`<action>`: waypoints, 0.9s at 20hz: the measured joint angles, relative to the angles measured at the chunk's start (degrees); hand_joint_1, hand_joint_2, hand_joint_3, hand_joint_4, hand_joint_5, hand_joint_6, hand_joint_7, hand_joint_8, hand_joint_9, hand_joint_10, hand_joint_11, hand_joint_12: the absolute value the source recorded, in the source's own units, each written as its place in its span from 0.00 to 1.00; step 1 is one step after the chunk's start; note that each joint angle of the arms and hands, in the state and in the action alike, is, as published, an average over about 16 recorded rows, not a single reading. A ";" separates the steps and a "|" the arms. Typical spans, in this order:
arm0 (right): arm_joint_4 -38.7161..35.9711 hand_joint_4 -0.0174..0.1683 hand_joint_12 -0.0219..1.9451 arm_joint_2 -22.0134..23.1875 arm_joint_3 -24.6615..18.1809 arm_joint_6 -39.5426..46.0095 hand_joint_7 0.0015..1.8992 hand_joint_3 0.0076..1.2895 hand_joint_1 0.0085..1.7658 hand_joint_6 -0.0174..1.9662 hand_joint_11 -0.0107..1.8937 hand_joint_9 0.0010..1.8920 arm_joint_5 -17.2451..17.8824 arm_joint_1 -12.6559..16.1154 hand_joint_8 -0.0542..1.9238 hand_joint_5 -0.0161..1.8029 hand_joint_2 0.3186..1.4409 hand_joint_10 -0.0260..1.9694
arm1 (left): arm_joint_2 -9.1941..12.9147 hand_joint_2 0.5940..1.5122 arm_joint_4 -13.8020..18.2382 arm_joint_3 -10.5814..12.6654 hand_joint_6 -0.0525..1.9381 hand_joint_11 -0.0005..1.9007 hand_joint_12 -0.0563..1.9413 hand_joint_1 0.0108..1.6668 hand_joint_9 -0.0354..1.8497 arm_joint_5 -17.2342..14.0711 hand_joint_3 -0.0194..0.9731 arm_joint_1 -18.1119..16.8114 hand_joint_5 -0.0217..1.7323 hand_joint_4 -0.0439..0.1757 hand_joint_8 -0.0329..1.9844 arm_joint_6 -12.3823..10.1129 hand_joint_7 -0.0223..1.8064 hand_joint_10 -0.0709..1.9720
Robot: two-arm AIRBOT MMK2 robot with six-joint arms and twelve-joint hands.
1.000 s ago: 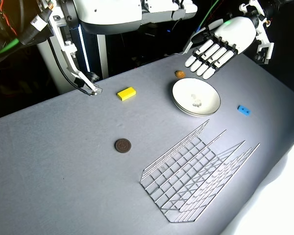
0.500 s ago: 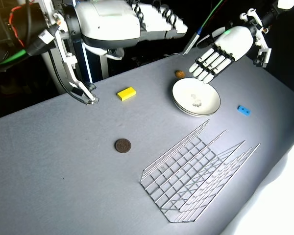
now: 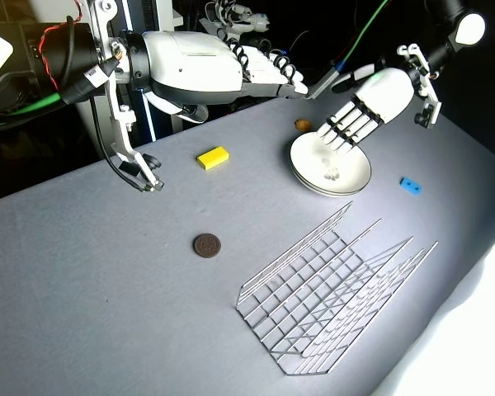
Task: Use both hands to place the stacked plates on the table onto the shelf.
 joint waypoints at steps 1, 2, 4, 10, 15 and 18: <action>-0.35 0.13 0.08 -0.04 0.00 -0.17 0.01 0.01 0.53 0.02 0.02 0.01 -0.19 0.00 0.03 0.02 0.58 0.02 | -0.51 0.51 -0.24 0.83 0.02 0.01 0.02 0.00 0.03 0.10 0.07 0.70 0.02 0.18 0.01 0.21 0.02 0.04; -0.73 0.13 0.08 -0.08 0.00 -0.34 0.01 0.01 0.53 0.02 0.01 0.01 -0.36 0.00 0.03 0.02 0.59 0.02 | -1.02 0.51 -0.43 1.64 0.02 0.01 0.02 0.00 0.03 0.20 0.07 1.33 0.02 0.18 0.01 0.39 0.02 0.04; -1.55 0.13 0.08 -0.18 0.01 -0.68 0.01 0.01 0.52 0.02 0.01 0.01 -0.63 -0.01 0.03 0.02 0.59 0.02 | -1.97 0.51 -0.80 3.18 0.02 0.01 0.02 0.00 0.03 0.32 0.07 2.38 0.02 0.18 0.01 0.67 0.02 0.04; -2.98 0.13 0.06 -0.95 0.46 -1.94 0.01 0.01 0.50 0.02 0.02 0.01 -1.28 -0.48 0.03 0.02 0.60 0.02 | -3.89 0.51 -1.60 6.47 0.02 0.01 0.02 0.00 0.03 0.47 0.07 4.51 0.02 0.19 0.01 1.13 0.02 0.04; -3.72 0.13 0.08 -2.46 1.42 -3.28 0.01 0.01 0.49 0.02 0.02 0.01 -2.45 -1.46 0.03 0.02 0.60 0.02 | -4.71 0.52 -1.91 7.84 0.02 0.01 0.02 0.00 0.03 0.47 0.07 5.70 0.02 0.20 0.01 1.31 0.02 0.03; -3.99 0.13 0.10 -3.60 2.02 -4.44 0.01 0.01 0.48 0.02 0.02 0.01 -3.45 -2.10 0.03 0.02 0.60 0.02 | -4.96 0.52 -1.95 8.11 0.02 0.01 0.02 0.00 0.02 0.46 0.06 6.14 0.02 0.21 0.01 1.39 0.02 0.03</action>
